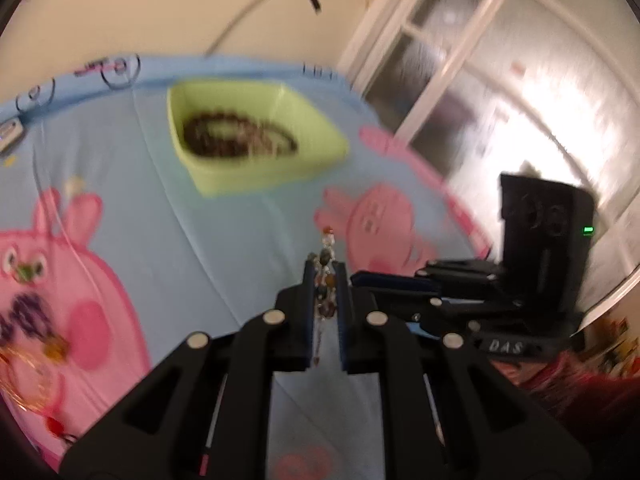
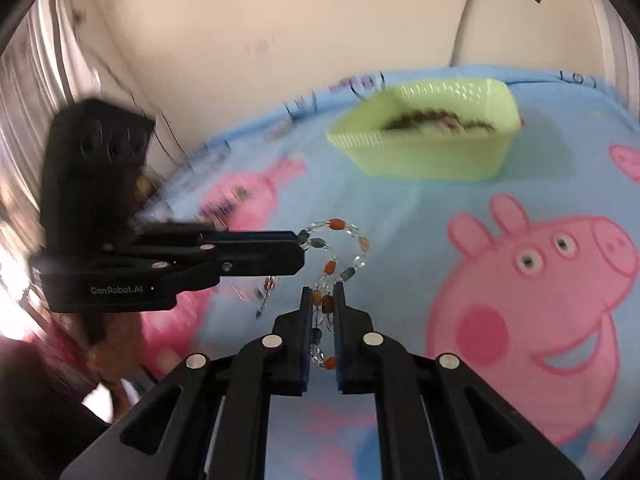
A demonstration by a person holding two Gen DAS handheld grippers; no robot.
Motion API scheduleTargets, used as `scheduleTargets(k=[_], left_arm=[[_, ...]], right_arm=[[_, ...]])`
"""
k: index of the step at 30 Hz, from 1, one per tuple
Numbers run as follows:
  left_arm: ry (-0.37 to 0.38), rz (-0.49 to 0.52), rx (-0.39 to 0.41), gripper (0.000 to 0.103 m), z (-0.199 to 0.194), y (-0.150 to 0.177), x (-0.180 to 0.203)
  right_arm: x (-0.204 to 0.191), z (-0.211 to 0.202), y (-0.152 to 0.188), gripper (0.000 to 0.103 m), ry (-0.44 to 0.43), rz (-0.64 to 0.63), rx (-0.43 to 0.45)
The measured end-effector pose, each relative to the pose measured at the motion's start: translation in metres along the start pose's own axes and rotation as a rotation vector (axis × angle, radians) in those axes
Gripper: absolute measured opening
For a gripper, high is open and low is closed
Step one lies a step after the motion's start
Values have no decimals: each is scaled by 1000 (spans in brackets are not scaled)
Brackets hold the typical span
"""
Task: Organize jewelry
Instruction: 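Lower the bead strand into the green tray and open the right gripper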
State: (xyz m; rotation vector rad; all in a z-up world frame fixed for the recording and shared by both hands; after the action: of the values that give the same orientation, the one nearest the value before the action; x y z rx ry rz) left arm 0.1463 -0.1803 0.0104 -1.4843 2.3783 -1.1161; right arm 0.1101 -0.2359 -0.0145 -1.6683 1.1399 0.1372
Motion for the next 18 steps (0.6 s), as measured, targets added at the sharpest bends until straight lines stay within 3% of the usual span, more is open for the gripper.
scheduleTargets(k=[4,10,14,18], left_arm=[[-4,3,77,9,-22,-47,-2],[-61,32,163,9,-10,-129,-8],[-84,40,166,9,23,-157,-10],[-134,42,148,9,63,-163,-15]], right_arm=[[-10,-15,-54,0,-70,22,112],[-1,-38,-130,0,23,-49,224],[21,-37,-147,0,84,-52,236],[54,-23,-146,0,159,-49,244]])
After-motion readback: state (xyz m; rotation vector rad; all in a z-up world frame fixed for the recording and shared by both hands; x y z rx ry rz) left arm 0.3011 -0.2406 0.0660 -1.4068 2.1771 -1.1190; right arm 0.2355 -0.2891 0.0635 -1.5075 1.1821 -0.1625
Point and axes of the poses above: each gripper's, at about its wrist camera, not at the fingertips, and z roughly the way its jaws point, x to its right, y to its underside, the point moved 10 cm from there along z, roughly the way its jaws point, and after that the axes turned 14 degrees about -y, right-handed, at the moved point
